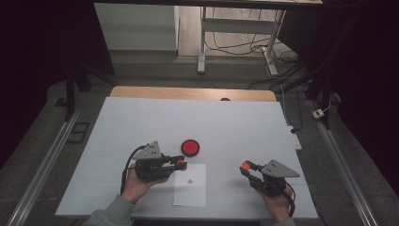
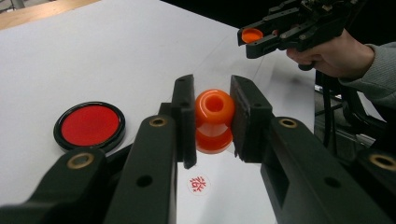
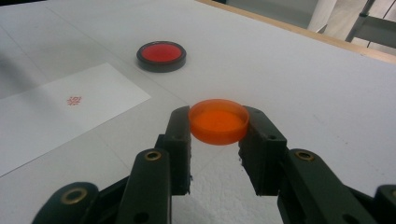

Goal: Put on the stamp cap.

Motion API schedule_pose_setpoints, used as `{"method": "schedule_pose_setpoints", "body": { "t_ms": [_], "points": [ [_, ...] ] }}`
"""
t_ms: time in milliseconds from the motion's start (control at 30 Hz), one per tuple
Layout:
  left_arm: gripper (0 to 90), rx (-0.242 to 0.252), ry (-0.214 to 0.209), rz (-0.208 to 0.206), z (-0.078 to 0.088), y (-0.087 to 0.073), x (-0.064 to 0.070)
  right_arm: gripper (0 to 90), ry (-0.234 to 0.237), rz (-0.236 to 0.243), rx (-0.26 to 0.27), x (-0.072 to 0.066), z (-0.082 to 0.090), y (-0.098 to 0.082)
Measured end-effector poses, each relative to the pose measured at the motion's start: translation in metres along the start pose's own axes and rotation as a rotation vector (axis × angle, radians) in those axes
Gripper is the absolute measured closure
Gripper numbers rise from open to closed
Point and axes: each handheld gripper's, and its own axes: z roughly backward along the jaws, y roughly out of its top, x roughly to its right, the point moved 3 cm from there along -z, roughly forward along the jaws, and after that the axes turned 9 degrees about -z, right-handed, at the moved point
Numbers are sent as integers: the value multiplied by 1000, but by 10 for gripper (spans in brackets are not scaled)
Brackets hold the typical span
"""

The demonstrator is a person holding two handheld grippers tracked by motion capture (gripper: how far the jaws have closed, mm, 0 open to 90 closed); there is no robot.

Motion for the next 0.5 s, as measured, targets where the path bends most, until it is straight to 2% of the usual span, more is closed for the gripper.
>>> {"method": "schedule_pose_setpoints", "body": {
  "t_ms": [500],
  "points": [
    [729, -5, -6, -4, -2, 0, 1, 645, 44, 18, -7, -15, -10, 4]
  ]
}}
